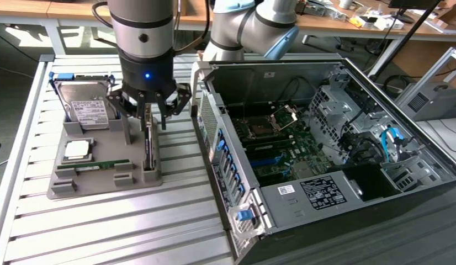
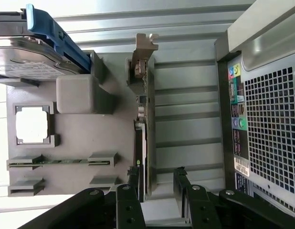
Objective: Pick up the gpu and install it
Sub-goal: 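Pick up the gpu and move the gpu toward the slot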
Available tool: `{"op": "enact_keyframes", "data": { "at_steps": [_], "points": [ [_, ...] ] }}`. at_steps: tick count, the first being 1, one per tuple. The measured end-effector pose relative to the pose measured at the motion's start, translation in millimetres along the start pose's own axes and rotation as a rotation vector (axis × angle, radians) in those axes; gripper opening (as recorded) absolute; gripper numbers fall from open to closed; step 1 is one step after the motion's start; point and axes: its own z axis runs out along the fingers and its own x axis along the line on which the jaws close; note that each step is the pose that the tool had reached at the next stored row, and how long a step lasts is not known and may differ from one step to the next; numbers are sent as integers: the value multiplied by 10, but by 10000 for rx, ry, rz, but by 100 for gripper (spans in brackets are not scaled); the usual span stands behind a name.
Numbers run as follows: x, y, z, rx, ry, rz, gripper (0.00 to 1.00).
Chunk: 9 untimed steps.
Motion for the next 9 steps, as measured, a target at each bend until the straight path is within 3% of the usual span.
{"op": "enact_keyframes", "data": {
  "at_steps": [9],
  "points": [
    [3, 3, 79, 0, 0, 0, 42]
  ]
}}
